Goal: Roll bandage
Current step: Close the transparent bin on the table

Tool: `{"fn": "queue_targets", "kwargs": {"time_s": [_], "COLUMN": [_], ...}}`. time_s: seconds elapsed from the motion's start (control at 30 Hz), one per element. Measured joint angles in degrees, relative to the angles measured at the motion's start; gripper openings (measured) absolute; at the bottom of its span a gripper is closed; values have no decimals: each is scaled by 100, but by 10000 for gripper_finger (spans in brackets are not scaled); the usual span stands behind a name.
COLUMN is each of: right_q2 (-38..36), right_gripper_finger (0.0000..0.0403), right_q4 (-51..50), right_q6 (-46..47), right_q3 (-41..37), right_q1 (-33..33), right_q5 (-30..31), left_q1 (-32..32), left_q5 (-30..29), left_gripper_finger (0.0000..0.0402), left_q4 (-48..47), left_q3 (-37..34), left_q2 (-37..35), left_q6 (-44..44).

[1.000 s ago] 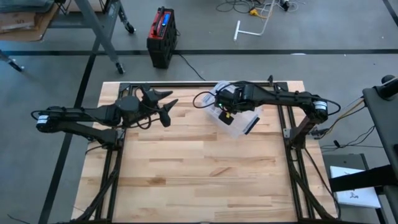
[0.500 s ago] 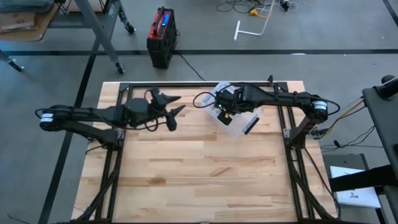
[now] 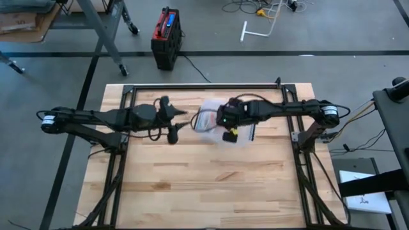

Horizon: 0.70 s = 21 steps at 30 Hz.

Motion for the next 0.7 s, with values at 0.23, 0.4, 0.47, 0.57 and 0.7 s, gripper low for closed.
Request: {"fn": "queue_targets", "kwargs": {"time_s": [0.23, 0.4, 0.47, 0.57, 0.7], "right_q2": [20, 34, 32, 4, -161], "right_gripper_finger": [41, 79, 100, 135, 178], "right_q4": [747, 1000, 966, 947, 918], "right_q6": [-64, -249, -227, -169, -137], "right_q3": [-16, -29, -26, -23, -21], "right_q1": [441, 610, 610, 584, 575], "right_q5": [-821, -954, -944, -880, -851], "left_q1": [-215, -241, -241, -239, -226], "left_q5": [1006, 992, 990, 983, 968], "left_gripper_finger": [173, 165, 164, 167, 173], "left_q4": [40, 907, 1320, 1669, 1799], "left_q3": [-226, -372, -382, -393, -391], "left_q2": [242, 750, 999, 1355, 1732], "left_q6": [-43, 114, 293, 491, 669]}}
